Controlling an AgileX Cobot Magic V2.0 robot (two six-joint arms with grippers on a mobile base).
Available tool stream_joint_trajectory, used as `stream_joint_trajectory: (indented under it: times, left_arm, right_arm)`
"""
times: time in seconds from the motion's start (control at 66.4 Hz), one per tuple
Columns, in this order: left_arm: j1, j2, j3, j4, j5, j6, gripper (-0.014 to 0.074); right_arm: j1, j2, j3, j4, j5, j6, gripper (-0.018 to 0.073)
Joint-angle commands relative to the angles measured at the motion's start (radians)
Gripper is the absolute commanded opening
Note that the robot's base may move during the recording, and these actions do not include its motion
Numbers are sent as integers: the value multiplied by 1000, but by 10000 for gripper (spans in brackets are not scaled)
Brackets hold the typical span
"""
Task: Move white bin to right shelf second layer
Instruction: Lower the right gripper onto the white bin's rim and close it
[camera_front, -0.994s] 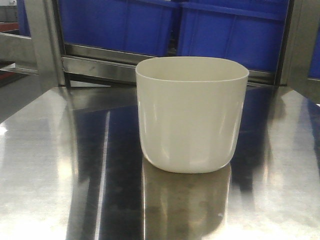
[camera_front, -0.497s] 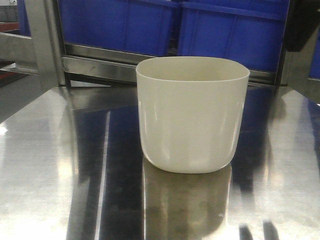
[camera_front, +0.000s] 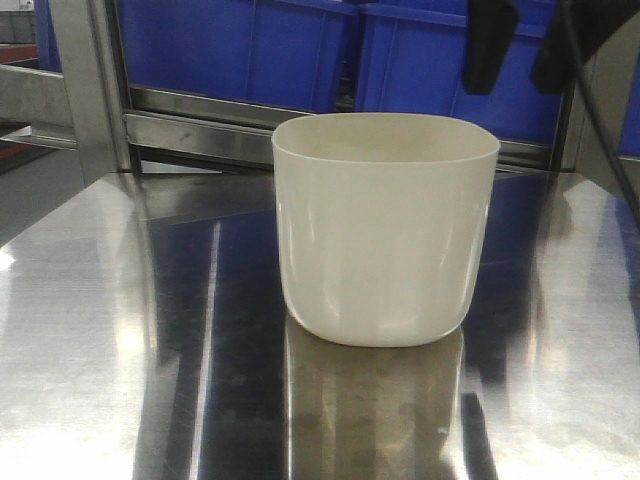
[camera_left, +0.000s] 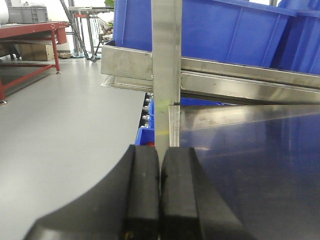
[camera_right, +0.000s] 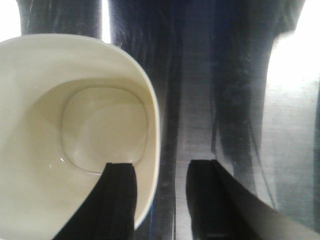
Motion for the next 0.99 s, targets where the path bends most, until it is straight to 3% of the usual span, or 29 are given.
stream_joint_trajectory:
  times: [0.0, 0.979]
  left_arm:
    - [-8, -16, 37, -6, -79, -3, 85]
    - [-8, -16, 37, -6, -79, -3, 85]
  right_arm:
    - [4, -10, -44, -15, -31, 1, 361]
    - [-48, 117, 15, 5, -93, -4, 361]
